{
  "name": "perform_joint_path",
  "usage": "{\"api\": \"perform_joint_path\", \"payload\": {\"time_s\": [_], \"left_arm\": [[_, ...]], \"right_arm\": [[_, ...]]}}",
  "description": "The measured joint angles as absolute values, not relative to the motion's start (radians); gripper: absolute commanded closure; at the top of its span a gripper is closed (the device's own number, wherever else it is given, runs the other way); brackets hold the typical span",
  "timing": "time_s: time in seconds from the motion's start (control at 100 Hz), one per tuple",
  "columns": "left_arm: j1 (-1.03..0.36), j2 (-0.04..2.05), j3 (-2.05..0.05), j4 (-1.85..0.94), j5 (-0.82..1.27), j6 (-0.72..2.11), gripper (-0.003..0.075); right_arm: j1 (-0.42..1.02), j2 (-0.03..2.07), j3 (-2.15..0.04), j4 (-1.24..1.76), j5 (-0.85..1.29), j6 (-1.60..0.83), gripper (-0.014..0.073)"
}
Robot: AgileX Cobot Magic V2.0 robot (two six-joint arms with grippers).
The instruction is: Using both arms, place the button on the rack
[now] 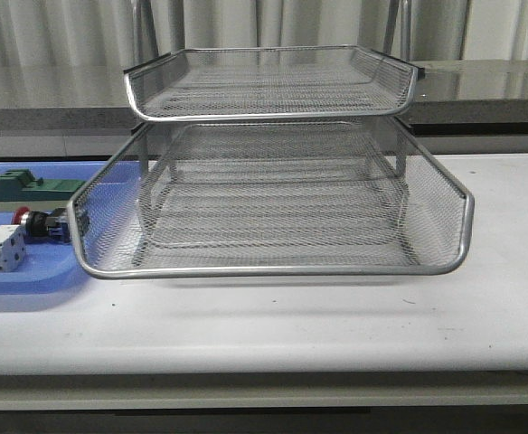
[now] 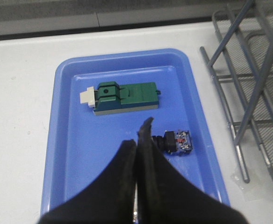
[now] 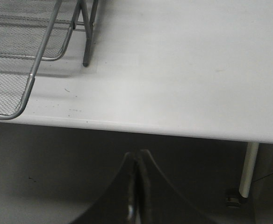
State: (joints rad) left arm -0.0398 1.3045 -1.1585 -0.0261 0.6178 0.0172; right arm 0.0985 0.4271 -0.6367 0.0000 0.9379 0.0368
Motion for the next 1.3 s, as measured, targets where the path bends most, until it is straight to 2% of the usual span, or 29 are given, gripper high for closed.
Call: {"api": "perform_joint_path", "payload": {"time_s": [0.14,0.21,0.28,0.43,0.5,0.94,1.3], "left_arm": [[-0.040,1.441,-1.255,0.030,0.700,0.017,0.0731],[-0.040,1.497,-1.294,0.048,0.737,0.028,0.0674],[-0.040,1.540,-1.321,0.055,0.760,0.046,0.0558],[-0.040,1.587,-1.334,0.057,0.775,0.083,0.0223],[-0.040,1.591,-1.334,0.057,0.779,0.088,0.0148],[-0.040,1.591,-1.340,0.047,0.760,0.099,0.0157],[-0.040,1.621,-1.372,0.045,0.733,0.381,0.0157]], "right_arm": [[0.099,0.427,-0.637,0.000,0.938,0.037,0.0662],[0.099,0.427,-0.637,0.000,0.938,0.037,0.0662],[0.099,0.427,-0.637,0.000,0.938,0.037,0.0662],[0.099,0.427,-0.637,0.000,0.938,0.037,0.0662],[0.099,0.427,-0.637,0.000,0.938,0.037,0.0662],[0.099,0.427,-0.637,0.000,0.938,0.037,0.0662],[0.099,0.427,-0.637,0.000,0.938,0.037,0.0662]]}}
